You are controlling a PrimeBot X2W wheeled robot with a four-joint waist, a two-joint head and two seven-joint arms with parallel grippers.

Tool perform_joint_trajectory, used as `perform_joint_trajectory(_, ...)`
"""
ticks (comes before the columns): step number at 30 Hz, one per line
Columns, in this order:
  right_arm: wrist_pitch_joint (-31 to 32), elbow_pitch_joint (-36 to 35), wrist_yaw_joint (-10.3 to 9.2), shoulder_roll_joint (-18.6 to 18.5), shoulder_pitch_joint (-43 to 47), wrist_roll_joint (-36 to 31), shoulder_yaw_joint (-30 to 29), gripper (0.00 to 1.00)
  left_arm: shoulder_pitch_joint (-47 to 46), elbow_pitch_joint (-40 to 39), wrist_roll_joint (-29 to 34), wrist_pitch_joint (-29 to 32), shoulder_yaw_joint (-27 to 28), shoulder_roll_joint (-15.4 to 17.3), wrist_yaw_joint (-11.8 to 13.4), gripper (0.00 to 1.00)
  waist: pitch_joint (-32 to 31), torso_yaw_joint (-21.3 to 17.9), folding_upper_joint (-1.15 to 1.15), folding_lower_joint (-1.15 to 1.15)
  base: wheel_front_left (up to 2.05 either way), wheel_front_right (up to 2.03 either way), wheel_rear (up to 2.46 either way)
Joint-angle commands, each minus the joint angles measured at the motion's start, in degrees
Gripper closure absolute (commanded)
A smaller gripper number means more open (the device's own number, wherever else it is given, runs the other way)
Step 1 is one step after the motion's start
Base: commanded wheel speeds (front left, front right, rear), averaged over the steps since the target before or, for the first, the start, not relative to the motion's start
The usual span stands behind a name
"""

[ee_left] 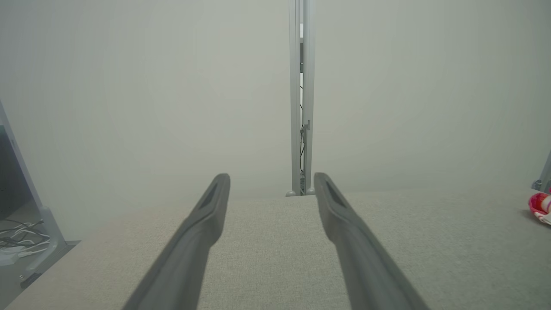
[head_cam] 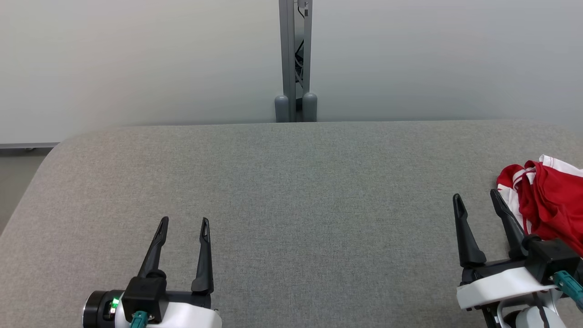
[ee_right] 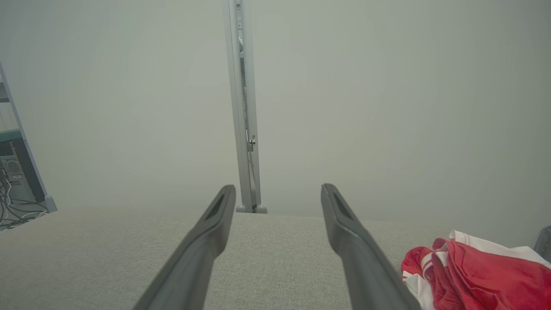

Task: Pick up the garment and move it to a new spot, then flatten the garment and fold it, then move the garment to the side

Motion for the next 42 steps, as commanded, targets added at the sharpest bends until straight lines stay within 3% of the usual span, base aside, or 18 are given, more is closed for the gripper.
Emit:
perform_joint_trajectory(1,0.0,0.2,-0.03,-0.2,0.1,0.5,0.1,0.0,0.1,0.2,0.1,-0.2,0.1,0.2,-0.3,0.0,0.0,0.0,0.0,0.0,0.0,0.0,0.0)
perform_joint_trajectory(34,0.0,0.7,-0.03,-0.2,-0.3,-0.3,1.6,0.0,-0.5,0.2,-2.2,-0.2,-0.5,0.2,-1.8,0.0,0.1,0.1,0.0,0.0,0.0,0.0,0.0)
perform_joint_trajectory(35,0.0,0.7,0.0,0.0,0.0,-0.1,1.6,1.0,0.0,0.3,-2.0,0.0,-0.7,0.0,-1.6,1.0,0.1,0.1,0.0,0.0,0.0,0.0,0.0)
perform_joint_trajectory(42,2.1,2.3,0.0,0.3,0.5,5.2,-0.1,1.0,0.6,1.2,-7.6,0.8,-0.8,0.0,-2.1,1.0,0.2,0.1,0.0,0.0,0.0,0.0,0.0)
